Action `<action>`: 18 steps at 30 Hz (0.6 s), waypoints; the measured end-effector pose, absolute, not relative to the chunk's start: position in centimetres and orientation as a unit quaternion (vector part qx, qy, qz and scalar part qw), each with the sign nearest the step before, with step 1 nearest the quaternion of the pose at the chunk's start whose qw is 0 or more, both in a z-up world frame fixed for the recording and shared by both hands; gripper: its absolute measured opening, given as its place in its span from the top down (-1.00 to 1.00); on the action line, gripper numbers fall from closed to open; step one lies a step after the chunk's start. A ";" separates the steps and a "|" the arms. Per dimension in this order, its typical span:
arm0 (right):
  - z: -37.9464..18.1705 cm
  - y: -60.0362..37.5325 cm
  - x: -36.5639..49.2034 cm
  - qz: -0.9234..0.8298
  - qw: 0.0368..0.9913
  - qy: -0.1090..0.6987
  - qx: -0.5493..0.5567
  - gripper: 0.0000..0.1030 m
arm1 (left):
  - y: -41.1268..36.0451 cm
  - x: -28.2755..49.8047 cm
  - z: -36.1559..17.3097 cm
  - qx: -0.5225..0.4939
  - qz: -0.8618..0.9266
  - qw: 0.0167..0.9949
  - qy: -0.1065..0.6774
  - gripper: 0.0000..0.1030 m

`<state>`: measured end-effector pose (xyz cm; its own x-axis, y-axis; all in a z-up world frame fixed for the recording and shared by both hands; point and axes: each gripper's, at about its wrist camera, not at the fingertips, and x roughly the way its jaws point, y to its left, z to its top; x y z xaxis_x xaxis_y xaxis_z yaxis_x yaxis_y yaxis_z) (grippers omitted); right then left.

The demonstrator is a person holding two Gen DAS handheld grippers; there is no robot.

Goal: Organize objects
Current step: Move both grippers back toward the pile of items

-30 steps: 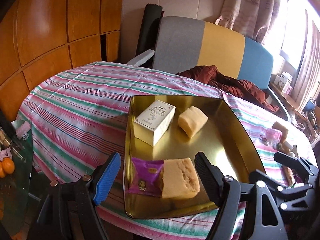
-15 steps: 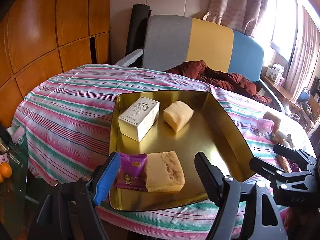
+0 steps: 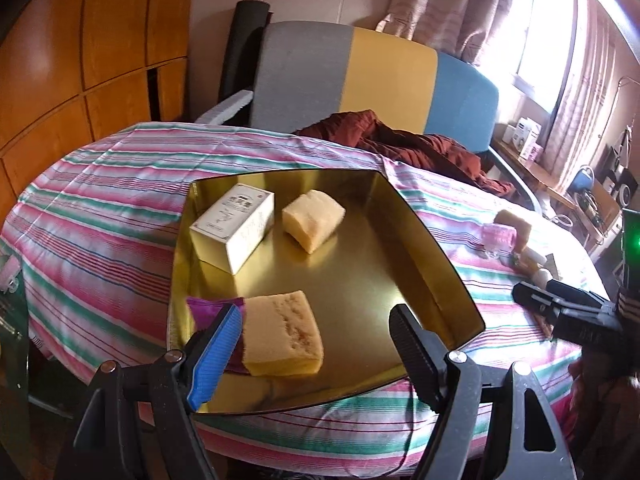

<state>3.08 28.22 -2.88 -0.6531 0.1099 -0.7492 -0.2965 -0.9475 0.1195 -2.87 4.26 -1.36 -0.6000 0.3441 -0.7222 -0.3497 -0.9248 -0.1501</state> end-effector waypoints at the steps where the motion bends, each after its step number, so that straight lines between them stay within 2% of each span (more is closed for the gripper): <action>1: -2.9 29.2 3.4 0.899 0.122 0.124 -0.402 -0.99 | 4.6 -2.9 -1.3 -0.403 0.893 0.199 0.004 -0.51; 9: -2.0 39.7 8.9 0.873 0.219 0.197 -0.389 -0.99 | 8.5 -2.7 0.3 -0.389 0.886 0.251 0.033 -0.51; 18: -2.4 51.0 16.0 0.826 0.354 0.293 -0.326 -1.00 | 18.9 -0.4 0.8 -0.390 0.840 0.362 0.103 -0.51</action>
<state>16.03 50.96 -2.42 -0.5369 0.3936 -0.7462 -0.7758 -0.5779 0.2534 -0.42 18.88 0.75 -0.4341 0.5274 -0.7303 -0.6886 -0.7170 -0.1084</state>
